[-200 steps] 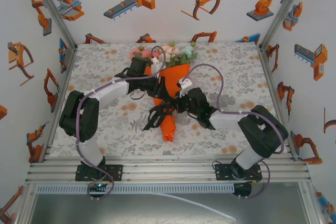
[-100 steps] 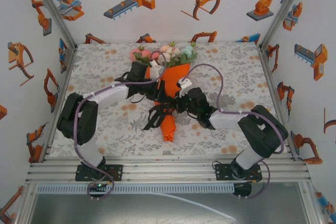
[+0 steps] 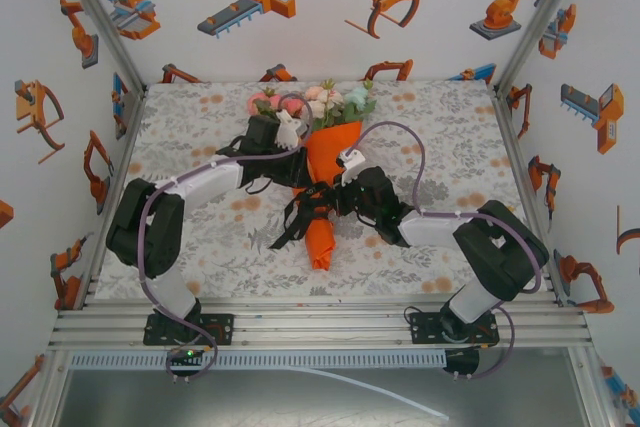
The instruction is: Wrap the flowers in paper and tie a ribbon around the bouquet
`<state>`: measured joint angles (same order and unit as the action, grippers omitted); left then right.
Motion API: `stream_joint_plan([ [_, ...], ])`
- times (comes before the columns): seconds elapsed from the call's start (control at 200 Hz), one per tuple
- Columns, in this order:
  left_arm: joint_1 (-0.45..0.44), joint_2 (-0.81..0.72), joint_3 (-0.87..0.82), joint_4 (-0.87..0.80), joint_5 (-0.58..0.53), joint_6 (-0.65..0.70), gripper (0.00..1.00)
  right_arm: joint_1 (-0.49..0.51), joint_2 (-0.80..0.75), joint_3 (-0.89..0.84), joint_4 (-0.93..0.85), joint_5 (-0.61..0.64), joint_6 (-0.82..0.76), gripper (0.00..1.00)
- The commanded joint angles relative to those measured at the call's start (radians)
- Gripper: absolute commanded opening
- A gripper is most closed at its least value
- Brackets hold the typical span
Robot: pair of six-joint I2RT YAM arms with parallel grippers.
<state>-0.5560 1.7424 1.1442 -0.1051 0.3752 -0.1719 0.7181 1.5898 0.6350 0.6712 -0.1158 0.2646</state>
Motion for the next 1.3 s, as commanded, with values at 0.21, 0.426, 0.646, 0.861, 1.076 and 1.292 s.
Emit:
stream_joint_plan([
  [0.21, 0.034, -0.028, 0.045, 0.058, 0.015, -0.043, 0.45, 0.004, -0.005, 0.021, 0.059, -0.005, -0.007, 0.00],
  [0.426, 0.009, 0.063, 0.112, -0.016, 0.016, 0.028, 0.43, 0.004, -0.010, 0.019, 0.059, -0.004, -0.010, 0.00],
  [0.646, -0.025, 0.081, 0.123, -0.078, 0.120, 0.079, 0.42, 0.004, -0.003, 0.025, 0.059, -0.008, -0.007, 0.00],
  [0.861, -0.027, 0.002, 0.073, -0.066, 0.148, 0.064, 0.42, 0.005, 0.004, 0.026, 0.061, -0.010, -0.006, 0.00],
  [1.076, -0.034, -0.021, 0.045, -0.046, 0.202, 0.050, 0.42, 0.005, 0.007, 0.028, 0.065, -0.015, -0.002, 0.00],
  [1.292, -0.036, 0.005, 0.052, -0.091, 0.255, 0.068, 0.42, 0.004, 0.001, 0.025, 0.065, -0.010, -0.002, 0.00],
])
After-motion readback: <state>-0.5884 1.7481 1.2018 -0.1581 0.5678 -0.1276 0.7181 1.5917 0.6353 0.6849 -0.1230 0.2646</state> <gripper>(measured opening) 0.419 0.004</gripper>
